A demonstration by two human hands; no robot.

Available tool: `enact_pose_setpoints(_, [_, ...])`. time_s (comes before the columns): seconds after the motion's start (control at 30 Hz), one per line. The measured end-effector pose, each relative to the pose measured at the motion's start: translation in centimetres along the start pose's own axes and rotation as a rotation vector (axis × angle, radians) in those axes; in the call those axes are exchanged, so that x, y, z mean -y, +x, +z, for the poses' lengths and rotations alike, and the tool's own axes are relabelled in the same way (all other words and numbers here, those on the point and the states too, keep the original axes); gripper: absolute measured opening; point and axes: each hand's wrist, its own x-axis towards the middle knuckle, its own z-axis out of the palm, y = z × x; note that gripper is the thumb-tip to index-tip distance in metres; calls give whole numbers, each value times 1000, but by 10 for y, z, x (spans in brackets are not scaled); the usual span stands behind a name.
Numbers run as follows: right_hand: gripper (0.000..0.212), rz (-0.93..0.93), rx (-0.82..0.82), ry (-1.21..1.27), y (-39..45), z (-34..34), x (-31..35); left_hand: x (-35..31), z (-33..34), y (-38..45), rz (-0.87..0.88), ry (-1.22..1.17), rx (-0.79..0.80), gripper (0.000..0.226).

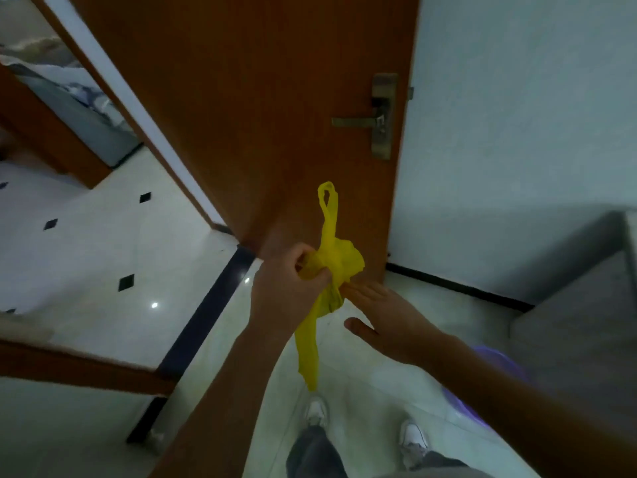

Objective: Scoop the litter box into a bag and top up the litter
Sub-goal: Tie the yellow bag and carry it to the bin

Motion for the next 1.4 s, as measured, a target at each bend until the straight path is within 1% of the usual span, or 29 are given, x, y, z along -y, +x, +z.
enact_pose_setpoints(0.13, [59,222,-46,-18,3,-2,4,13,15,40,113,-94,171,14])
enact_pose_setpoints(0.27, [59,417,-109,-73,-1,4,6,7,34,61,261,-162,281,14])
enact_pose_setpoints(0.43, [62,609,-157,-77,-29,6,19,-17,54,59,387,-242,451,15])
enact_pose_setpoints(0.6, [69,794,-210,-76,-73,0,18,-54,93,53,449,-313,538,20])
enact_pose_setpoints(0.73, [80,884,-273,-49,-110,-3,12,-80,117,41,524,-302,572,23])
enact_pose_setpoints(0.83, [84,890,-298,-34,-121,-1,-2,-87,127,35,605,-241,582,22])
enact_pose_setpoints(0.93, [78,903,-289,-26,-122,4,-13,-91,137,33,645,-197,591,22])
enact_pose_setpoints(1.03, [71,910,-293,-19,-123,7,-23,-96,148,33,644,-191,604,21])
enact_pose_setpoints(1.13, [78,967,-307,18,-125,10,-33,-103,164,38,645,-195,667,20])
enact_pose_setpoints(1.23, [81,1060,-362,62,-126,16,-55,-116,192,50,660,-227,751,19])
enact_pose_setpoints(1.33, [76,1182,-425,113,-123,25,-77,-126,227,67,725,-223,864,19])
enact_pose_setpoints(1.4, [71,1275,-500,155,-116,29,-87,-132,247,82,766,-214,948,19])
